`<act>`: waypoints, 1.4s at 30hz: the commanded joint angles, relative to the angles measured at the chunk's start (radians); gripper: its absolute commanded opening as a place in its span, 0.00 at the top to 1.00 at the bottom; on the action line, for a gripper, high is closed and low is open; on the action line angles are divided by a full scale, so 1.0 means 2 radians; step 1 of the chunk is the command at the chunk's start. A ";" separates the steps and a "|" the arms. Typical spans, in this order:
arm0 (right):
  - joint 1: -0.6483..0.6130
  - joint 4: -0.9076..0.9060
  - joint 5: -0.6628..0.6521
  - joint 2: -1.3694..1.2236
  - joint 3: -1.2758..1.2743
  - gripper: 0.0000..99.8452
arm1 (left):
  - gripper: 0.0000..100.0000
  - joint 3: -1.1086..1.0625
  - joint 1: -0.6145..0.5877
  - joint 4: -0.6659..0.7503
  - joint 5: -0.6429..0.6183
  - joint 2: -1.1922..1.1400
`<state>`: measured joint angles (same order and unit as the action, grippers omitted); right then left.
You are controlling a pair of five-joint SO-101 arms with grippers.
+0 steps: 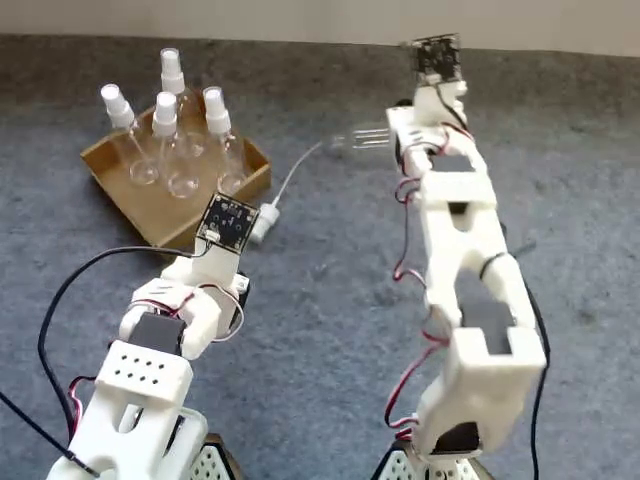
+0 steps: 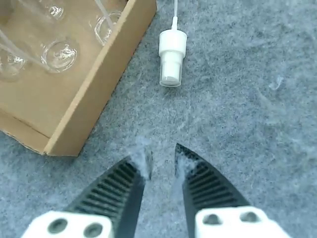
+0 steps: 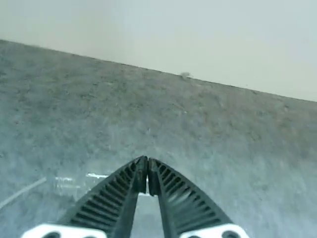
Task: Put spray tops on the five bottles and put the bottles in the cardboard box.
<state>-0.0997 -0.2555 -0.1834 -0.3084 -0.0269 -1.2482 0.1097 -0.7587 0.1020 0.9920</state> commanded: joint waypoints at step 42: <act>-0.018 -0.391 -0.007 -0.443 0.861 1.00 | 0.97 0.003 0.003 0.012 -0.002 0.013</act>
<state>-0.1366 -1.1868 -0.1849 -1.1738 1.6272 -1.2482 0.1097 -0.7526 0.1020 0.9920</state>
